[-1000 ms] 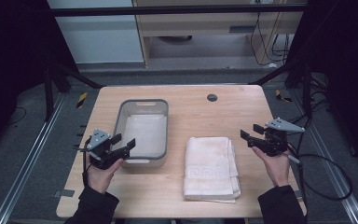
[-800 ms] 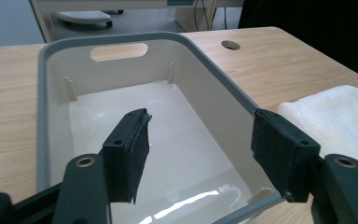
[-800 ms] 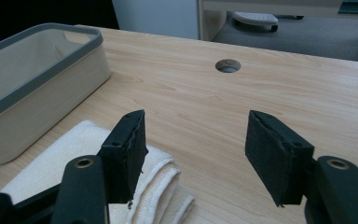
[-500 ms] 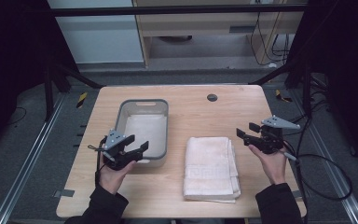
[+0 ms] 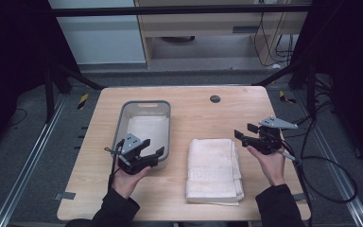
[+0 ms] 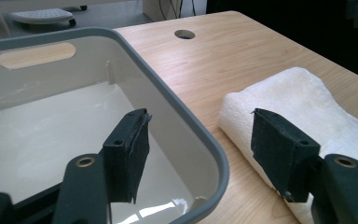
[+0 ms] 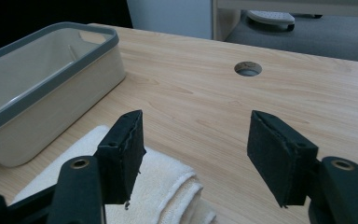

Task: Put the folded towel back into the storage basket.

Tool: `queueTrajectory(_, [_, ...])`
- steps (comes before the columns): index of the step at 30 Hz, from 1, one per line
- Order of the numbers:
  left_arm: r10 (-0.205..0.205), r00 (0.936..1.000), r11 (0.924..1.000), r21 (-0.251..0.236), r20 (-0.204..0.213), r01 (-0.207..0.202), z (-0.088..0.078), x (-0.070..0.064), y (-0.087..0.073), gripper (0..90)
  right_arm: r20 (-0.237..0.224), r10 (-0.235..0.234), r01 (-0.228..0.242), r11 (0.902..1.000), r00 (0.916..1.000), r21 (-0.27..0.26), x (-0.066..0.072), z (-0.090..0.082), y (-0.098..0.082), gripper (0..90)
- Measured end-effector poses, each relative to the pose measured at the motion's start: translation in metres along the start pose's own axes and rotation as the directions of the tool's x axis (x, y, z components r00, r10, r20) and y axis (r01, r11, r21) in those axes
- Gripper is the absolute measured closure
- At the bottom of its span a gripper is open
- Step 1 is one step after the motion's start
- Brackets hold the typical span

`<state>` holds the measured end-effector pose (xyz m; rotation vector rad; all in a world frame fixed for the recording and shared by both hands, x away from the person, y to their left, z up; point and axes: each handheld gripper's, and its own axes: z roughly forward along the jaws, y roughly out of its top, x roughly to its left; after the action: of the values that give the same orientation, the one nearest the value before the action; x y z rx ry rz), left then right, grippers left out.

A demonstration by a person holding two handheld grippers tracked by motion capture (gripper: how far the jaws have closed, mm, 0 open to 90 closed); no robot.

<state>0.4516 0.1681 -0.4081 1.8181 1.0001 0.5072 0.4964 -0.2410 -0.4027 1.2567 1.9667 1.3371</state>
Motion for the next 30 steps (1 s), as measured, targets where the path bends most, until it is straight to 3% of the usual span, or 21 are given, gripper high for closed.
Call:
queueTrajectory(12, [0.037, 0.9982, 0.9990, 0.021, 0.047, -0.038, 0.010, -0.021, -0.003, 36.9, 0.007, -0.011, 0.011, 0.9998, 0.9999, 0.018, 0.004, 0.007, -0.003, 35.6])
queueTrajectory(21, [0.060, 0.9950, 0.9971, 0.042, 0.080, -0.063, 0.012, -0.035, -0.010, 37.6, -0.018, -0.026, 0.027, 0.9983, 0.9995, 0.051, 0.007, 0.013, -0.007, 34.0])
queueTrajectory(30, [0.076, 0.9912, 0.9928, 0.083, 0.109, -0.085, 0.018, -0.048, -0.021, 37.6, -0.035, -0.009, 0.012, 0.9961, 0.9994, 0.087, 0.008, 0.021, -0.014, 31.5])
